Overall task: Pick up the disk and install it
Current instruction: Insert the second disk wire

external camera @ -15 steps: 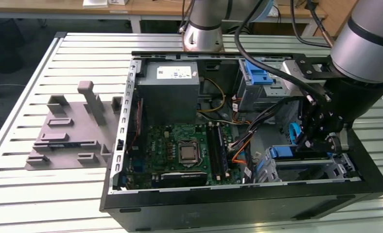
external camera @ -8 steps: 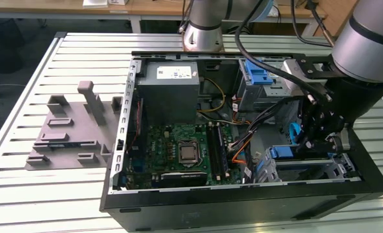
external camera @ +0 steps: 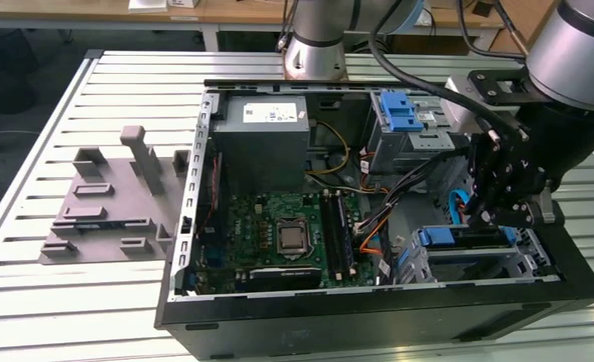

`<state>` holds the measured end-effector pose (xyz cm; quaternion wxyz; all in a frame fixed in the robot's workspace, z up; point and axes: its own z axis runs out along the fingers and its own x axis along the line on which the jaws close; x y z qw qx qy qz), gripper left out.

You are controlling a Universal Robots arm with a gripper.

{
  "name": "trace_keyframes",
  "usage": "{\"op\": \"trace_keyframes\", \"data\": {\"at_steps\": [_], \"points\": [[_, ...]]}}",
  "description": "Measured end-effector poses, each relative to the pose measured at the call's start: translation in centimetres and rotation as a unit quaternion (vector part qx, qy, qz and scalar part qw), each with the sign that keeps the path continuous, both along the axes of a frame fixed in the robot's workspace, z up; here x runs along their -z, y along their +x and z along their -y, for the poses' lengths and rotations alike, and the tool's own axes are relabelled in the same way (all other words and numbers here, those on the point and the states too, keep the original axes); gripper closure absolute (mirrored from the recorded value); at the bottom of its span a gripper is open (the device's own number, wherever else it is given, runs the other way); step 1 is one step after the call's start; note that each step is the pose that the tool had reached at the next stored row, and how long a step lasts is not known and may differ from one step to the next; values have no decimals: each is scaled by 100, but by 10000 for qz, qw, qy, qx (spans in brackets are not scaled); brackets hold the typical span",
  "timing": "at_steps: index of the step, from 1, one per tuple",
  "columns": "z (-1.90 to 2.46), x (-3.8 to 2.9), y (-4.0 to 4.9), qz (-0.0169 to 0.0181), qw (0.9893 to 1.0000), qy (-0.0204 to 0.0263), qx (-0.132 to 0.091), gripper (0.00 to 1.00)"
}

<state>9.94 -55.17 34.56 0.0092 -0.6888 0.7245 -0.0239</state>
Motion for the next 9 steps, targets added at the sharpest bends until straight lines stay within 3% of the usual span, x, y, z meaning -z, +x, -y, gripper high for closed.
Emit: {"op": "trace_keyframes", "data": {"at_steps": [5, 9], "points": [[2, 16, 0, 0, 10000, 23, 0, 77], [20, 43, -6, 1, 9999, 136, -1, 77]]}}
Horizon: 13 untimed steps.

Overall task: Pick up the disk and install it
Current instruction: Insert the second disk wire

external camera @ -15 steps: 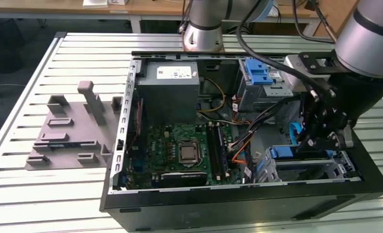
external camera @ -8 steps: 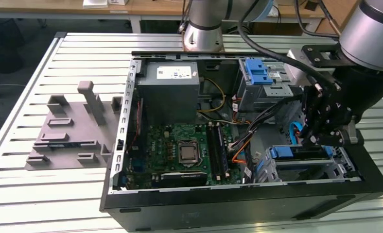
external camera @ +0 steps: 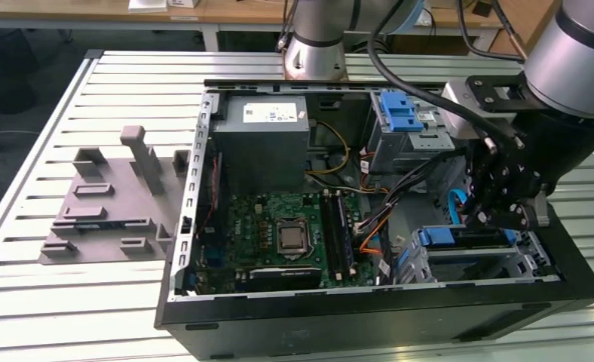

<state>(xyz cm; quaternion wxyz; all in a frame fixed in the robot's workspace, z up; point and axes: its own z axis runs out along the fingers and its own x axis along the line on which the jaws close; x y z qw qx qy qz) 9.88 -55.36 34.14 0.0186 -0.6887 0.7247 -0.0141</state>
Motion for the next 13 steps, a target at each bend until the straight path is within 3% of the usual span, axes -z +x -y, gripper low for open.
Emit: {"op": "trace_keyframes", "data": {"at_steps": [3, 9, 10, 13], "points": [[7, 9, -7, 1, 10000, 39, 0, 77], [8, 20, -8, 1, 10000, 38, 0, 76], [8, 22, -8, 2, 10000, 38, 0, 70], [10, 23, -12, 3, 10000, 39, 0, 70]]}}
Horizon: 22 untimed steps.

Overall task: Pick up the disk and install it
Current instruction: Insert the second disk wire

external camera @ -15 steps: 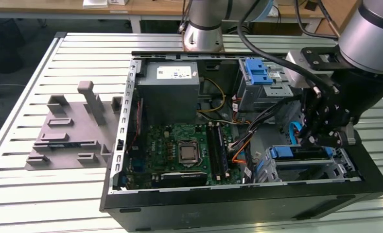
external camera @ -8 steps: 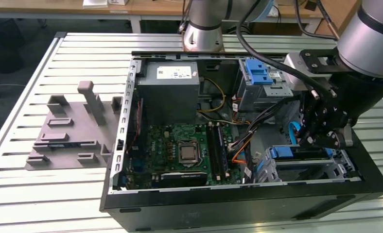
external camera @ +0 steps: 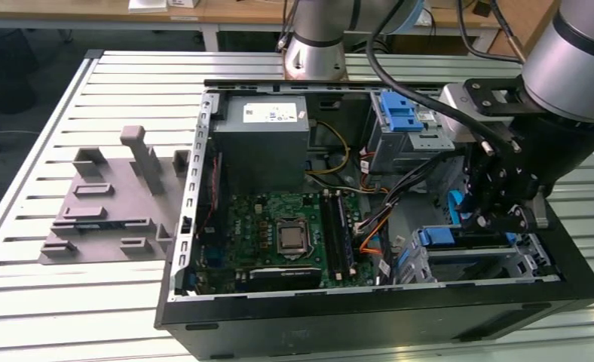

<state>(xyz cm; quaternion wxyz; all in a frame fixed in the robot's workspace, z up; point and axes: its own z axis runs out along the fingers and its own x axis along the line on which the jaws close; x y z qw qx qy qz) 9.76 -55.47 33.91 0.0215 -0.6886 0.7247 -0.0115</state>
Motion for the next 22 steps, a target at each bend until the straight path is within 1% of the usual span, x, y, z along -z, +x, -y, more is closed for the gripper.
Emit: {"op": "trace_keyframes", "data": {"at_steps": [4, 8, 9, 11, 14, 15, 20, 22], "points": [[6, 0, -20, 8, 10000, 1, -7, 70], [9, 3, 2, 9, 10000, 2, -7, 71], [10, 3, 18, 8, 10000, 2, -7, 78], [12, 4, 48, 7, 10000, 6, -7, 78], [40, 11, 47, 7, 10000, 7, -7, 78], [43, 12, 47, 7, 10000, 7, -7, 78], [44, 18, 47, 9, 10000, 9, -7, 78], [45, 30, 51, 9, 10000, 23, -7, 78]]}}
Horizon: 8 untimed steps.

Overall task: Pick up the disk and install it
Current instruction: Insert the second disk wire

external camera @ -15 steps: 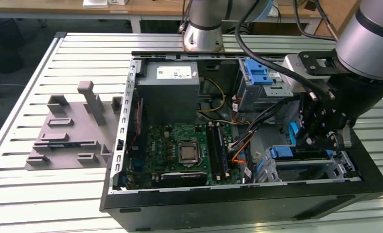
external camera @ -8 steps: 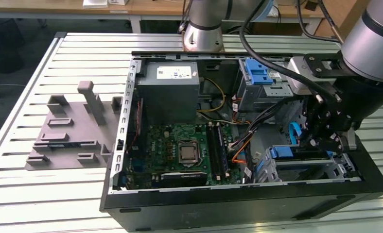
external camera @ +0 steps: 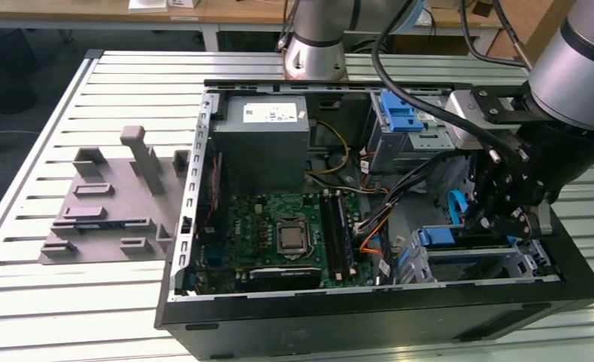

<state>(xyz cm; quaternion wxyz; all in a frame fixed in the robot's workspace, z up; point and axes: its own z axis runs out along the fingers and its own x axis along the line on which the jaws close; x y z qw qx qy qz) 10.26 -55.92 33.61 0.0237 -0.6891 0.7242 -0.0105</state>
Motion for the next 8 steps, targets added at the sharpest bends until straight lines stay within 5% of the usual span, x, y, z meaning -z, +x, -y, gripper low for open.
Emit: {"op": "trace_keyframes", "data": {"at_steps": [8], "points": [[2, 21, 18, 0, 10000, 28, 0, 78]]}}
